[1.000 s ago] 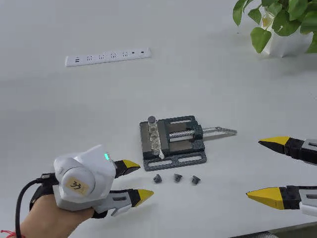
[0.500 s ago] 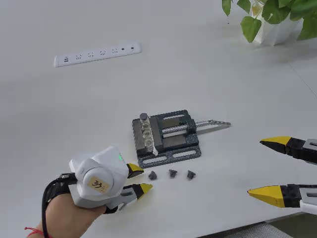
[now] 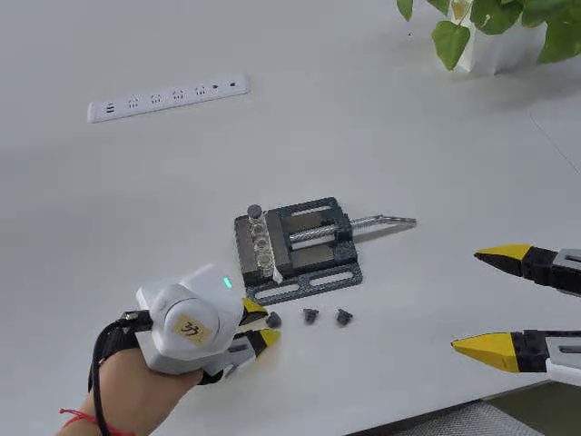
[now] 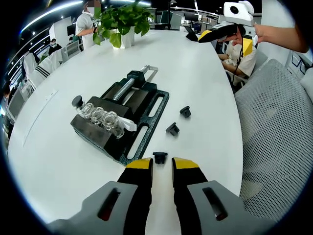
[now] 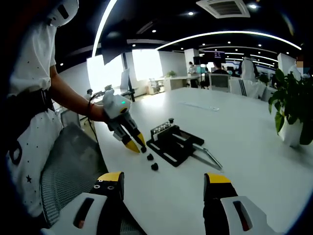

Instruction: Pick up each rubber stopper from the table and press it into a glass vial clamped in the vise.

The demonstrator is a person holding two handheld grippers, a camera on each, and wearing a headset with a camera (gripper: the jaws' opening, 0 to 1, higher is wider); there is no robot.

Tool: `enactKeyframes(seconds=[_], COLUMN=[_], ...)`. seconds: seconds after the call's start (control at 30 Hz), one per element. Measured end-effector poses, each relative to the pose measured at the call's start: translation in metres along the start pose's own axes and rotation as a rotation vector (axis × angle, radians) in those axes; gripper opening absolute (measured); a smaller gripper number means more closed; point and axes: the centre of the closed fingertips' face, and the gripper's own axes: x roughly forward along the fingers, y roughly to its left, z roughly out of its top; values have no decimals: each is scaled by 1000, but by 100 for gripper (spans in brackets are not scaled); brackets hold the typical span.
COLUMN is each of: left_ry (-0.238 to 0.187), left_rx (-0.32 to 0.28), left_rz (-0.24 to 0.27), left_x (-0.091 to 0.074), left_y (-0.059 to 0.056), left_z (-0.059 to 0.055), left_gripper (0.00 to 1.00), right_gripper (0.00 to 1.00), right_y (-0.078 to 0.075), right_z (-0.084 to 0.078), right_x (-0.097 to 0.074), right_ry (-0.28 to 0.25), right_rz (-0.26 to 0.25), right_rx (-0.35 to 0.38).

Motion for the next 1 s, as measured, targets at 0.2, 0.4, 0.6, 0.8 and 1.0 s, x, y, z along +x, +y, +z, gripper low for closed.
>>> enactKeyframes(seconds=[0.2,0.4,0.6,0.8,1.0], left_ry=[9,7,13,18,23], left_rx=[-7,-18,-21,-9,10], left_rz=[1,2,-2,-2,-6], left_x=[4,4,5,5,7], left_y=[3,4,6,4,5], left_z=[-5,-4,-5,-4,-6], left_gripper=[10,7,6,5,4], right_gripper=[63,63,63,63,63], right_y=[-1,-1,-1,0,2], right_z=[0,0,-1,-3,-3], right_x=[0,1,2,2,4], right_ry=[1,1,4,14,17], right_rz=[-2,1,3,10,18], right_rx=[0,4,2,4,0])
